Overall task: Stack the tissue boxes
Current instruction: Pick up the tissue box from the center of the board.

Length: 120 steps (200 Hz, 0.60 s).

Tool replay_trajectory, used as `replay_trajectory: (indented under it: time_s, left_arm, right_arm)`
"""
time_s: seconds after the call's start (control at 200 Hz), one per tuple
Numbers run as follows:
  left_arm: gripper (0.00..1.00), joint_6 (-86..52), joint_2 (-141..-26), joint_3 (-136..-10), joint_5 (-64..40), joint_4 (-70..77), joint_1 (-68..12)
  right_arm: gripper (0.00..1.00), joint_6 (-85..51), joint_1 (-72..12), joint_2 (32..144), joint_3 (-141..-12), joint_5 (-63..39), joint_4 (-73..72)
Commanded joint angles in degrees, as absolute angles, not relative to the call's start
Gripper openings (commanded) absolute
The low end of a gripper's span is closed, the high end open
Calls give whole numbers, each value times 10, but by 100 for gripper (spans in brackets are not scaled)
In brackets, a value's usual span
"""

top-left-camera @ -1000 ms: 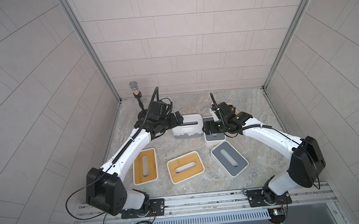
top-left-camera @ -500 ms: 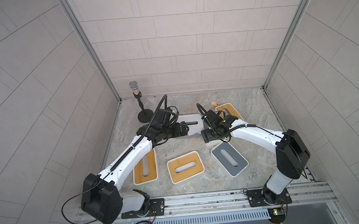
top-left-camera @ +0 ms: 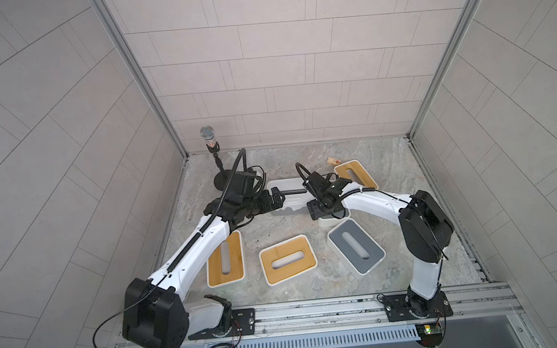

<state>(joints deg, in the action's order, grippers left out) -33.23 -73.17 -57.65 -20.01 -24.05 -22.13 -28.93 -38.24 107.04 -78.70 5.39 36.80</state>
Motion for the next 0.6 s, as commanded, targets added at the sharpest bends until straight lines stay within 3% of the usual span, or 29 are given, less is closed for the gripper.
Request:
replay_trajectory:
  time_s: [0.0,0.28,0.595]
  left_arm:
    - [100,-340,-724,-569,-209,-222,-217]
    - [100,-340,-734,-570,-215,-219,-215]
    - [100,-335,-745,-572,-224,-216,-220]
  right_arm:
    - [74,-300,-383,1082,-791,83,361]
    - [65,-297,-358,1056,-756,111,351]
    - [61,-276,-308,1035,-719,61,325]
